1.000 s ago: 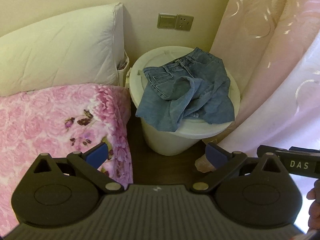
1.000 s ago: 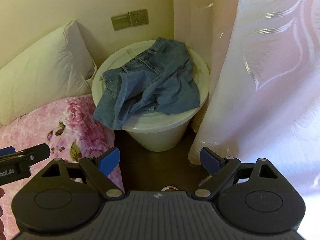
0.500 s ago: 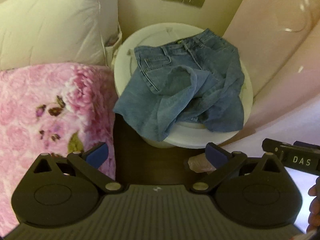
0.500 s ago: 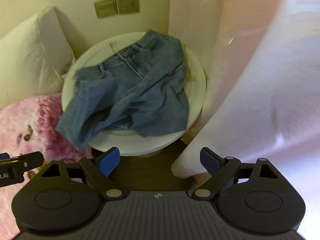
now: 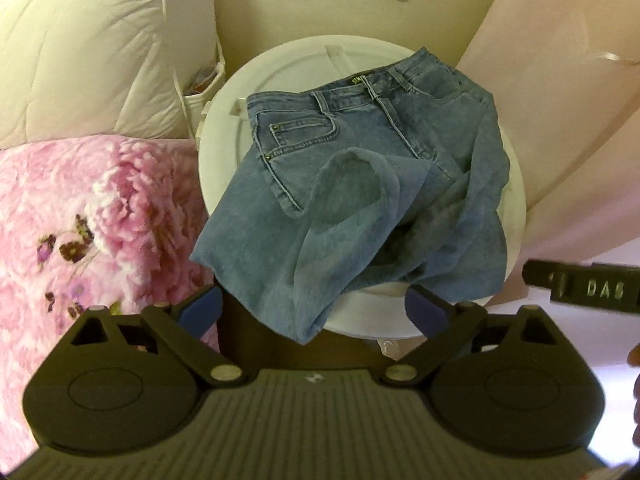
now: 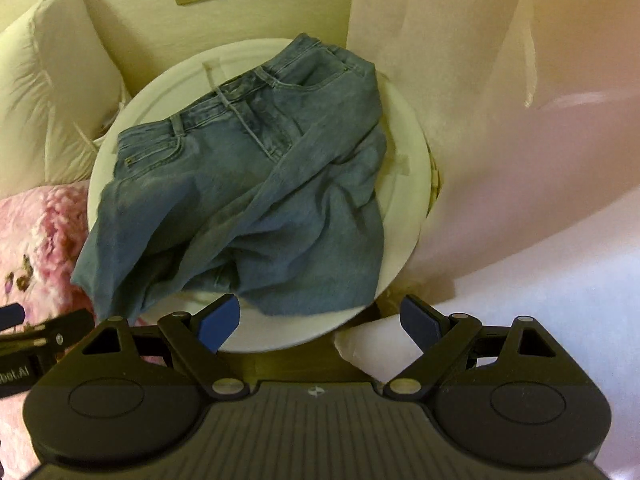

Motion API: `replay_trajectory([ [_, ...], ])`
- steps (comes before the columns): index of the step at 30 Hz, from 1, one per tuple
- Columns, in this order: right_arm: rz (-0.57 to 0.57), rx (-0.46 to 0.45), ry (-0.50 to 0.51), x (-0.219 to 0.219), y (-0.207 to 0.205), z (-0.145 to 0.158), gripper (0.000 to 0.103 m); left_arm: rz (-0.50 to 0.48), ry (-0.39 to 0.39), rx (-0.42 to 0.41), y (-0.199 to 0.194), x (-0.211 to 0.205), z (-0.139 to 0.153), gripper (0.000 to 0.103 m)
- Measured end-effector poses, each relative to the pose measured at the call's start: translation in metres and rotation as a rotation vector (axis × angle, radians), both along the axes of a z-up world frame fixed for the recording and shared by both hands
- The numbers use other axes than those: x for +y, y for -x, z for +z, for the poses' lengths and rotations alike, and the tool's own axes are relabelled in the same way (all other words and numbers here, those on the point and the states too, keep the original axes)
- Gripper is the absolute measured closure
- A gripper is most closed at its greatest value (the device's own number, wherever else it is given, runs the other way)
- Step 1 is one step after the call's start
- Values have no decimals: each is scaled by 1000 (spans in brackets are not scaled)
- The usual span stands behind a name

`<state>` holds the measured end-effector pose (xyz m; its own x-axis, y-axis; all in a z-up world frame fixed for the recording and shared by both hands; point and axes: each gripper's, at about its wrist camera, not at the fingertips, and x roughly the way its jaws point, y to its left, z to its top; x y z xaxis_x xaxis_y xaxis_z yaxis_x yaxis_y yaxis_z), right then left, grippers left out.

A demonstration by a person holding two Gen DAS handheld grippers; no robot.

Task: Fold clothes
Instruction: 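Grasp the jeans with the left tool while the right tool grasps another part, then lift the jeans off the hamper with both tools and carry them onto the bed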

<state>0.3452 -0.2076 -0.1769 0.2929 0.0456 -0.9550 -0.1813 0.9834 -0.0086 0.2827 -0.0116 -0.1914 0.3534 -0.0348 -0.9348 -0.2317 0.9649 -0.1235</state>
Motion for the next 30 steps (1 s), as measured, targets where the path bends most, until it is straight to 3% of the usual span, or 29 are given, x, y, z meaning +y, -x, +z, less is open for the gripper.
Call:
replay_trajectory([
  [4,6,-8,2,3,-19,-8,13,0,0,1,-10,-1,-11,10],
  [6,8,-27,-4,4,-26,-10,13,2,5,3,-15,-1,-17,21],
  [8,2,-45,-29,5,-34,-14,13,8,16,6,-20,1,-23,26],
  [11,-15,-64,-72,8,-47,-22,14,23,27,-2,-26,3,-30,27],
  [14,-30,-68,-108,11,-61,-33,20,28,28,-4,-33,4,-37,27],
  [16,-38,-56,-130,14,-71,-44,29,32,26,4,-37,6,-43,28],
  [19,-48,-28,-113,20,-85,-65,31,45,30,3,-42,9,-49,33],
  [22,-69,12,-111,22,-97,-87,35,49,43,-1,-45,12,-57,48],
  [24,-105,65,-136,18,-101,-103,45,33,85,14,-48,13,-65,80],
  [25,-123,88,-166,15,-102,-108,57,18,115,21,-49,14,-68,86],
  [30,-146,61,-232,9,-97,-91,79,-37,117,-26,-49,13,-53,94],
])
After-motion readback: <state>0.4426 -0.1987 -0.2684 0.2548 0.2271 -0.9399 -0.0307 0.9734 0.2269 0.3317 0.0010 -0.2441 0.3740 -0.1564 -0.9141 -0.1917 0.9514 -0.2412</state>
